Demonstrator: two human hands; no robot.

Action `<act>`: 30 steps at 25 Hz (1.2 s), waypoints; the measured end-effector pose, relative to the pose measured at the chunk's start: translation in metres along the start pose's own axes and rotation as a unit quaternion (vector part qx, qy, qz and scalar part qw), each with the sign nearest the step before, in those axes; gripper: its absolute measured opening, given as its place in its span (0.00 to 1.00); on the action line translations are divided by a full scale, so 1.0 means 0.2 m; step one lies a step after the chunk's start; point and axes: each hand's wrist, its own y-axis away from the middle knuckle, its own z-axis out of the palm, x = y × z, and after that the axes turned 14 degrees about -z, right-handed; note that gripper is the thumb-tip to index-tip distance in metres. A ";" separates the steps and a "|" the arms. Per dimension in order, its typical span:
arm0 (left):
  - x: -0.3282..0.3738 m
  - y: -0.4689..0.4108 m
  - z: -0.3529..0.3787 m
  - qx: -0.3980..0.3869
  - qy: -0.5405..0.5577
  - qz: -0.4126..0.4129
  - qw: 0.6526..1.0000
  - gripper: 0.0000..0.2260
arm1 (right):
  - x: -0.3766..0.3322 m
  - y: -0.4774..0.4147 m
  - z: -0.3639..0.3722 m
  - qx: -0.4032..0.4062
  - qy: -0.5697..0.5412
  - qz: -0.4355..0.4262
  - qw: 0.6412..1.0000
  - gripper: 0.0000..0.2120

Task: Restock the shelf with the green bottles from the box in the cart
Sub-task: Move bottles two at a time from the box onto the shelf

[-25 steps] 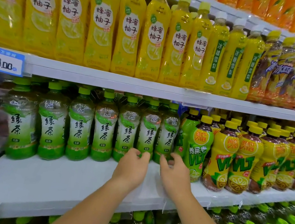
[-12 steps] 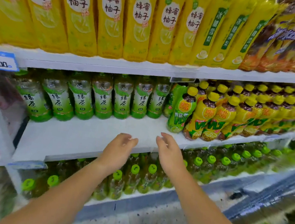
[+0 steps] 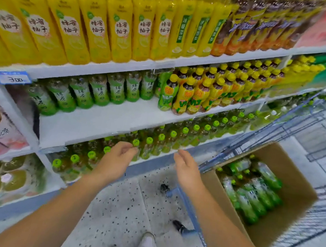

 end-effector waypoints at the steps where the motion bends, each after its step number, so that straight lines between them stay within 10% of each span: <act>1: -0.01 0.06 0.02 -0.010 -0.011 0.001 1.000 0.20 | -0.01 0.09 -0.03 0.010 -0.006 0.004 1.000 0.26; 14: 0.08 0.54 0.78 -0.128 -0.043 -0.002 0.991 0.20 | 0.26 0.82 -0.69 0.151 -0.016 0.065 0.986 0.24; 30: 0.35 0.60 2.07 -0.175 0.012 -0.050 0.983 0.25 | 0.87 0.78 -1.83 0.095 0.083 0.124 0.984 0.24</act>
